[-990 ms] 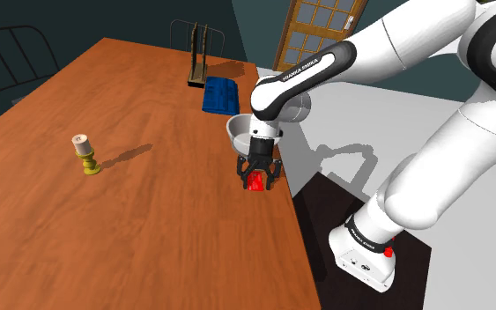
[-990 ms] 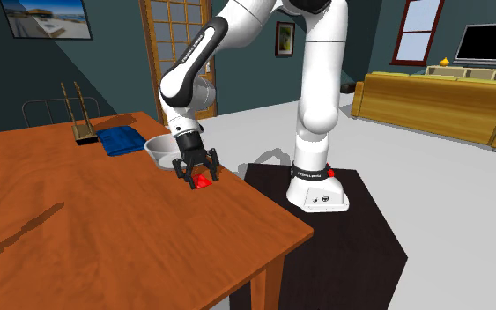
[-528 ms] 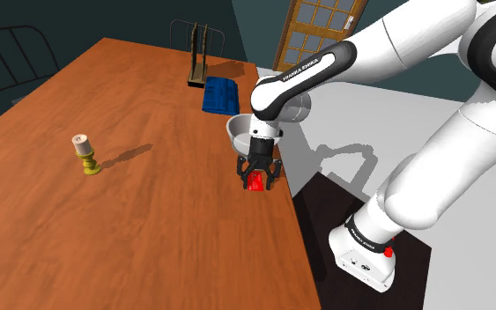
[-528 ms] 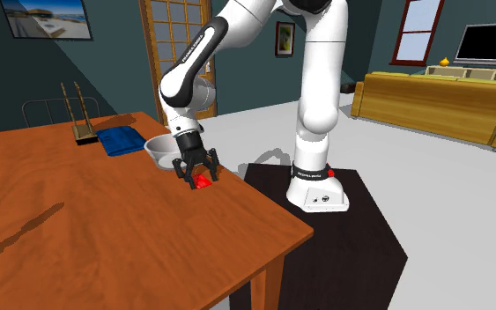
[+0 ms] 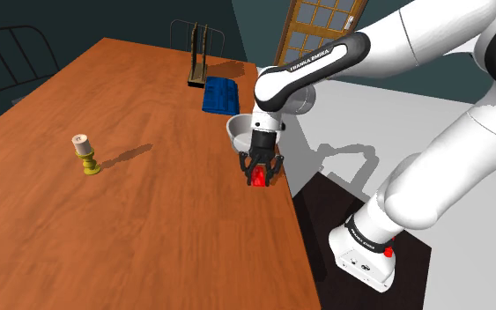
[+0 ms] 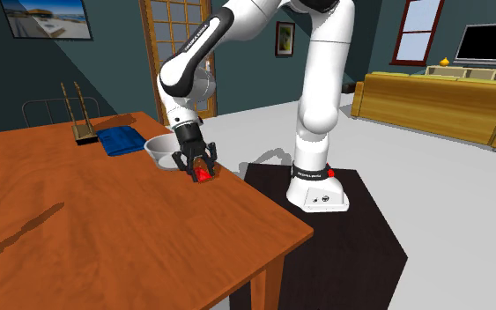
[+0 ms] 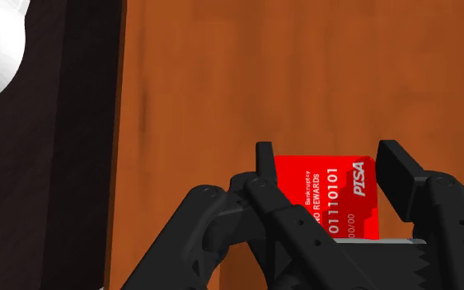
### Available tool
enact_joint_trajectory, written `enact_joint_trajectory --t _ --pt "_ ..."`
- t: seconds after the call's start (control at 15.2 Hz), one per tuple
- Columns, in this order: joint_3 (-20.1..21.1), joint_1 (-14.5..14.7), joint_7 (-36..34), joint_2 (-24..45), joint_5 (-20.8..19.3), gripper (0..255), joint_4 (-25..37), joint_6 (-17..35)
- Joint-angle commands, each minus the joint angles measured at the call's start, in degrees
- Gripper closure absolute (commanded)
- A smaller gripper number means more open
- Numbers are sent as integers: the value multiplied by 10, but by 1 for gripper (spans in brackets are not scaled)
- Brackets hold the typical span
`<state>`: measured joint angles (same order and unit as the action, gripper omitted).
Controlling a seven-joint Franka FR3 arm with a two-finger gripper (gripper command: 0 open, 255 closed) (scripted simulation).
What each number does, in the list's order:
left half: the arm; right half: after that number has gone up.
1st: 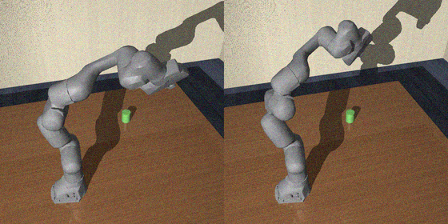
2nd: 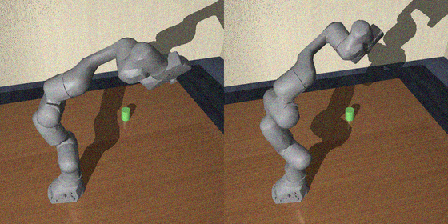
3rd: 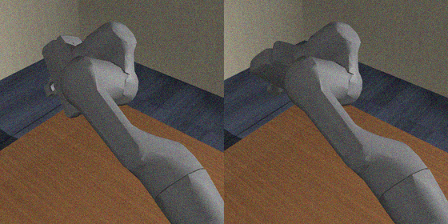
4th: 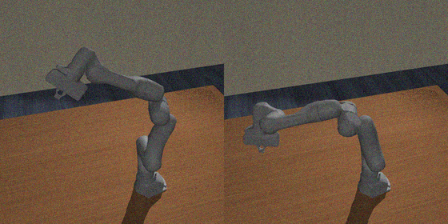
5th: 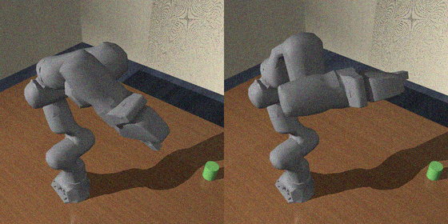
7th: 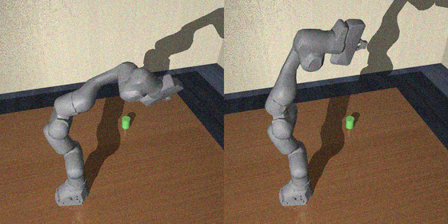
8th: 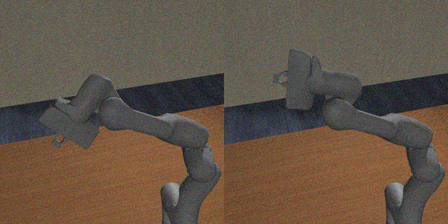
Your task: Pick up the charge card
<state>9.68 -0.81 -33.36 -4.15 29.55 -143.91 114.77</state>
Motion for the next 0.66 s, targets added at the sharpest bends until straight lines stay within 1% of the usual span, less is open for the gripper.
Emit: enact_joint_trajectory --t 0.0,0.46,0.59 --pt "-1 -1 -7 -14 -3 255 5 -18" --pt "-5 -3 -28 -54 -11 255 22 -72" --pt "-5 -3 -28 -55 -11 255 23 -74"
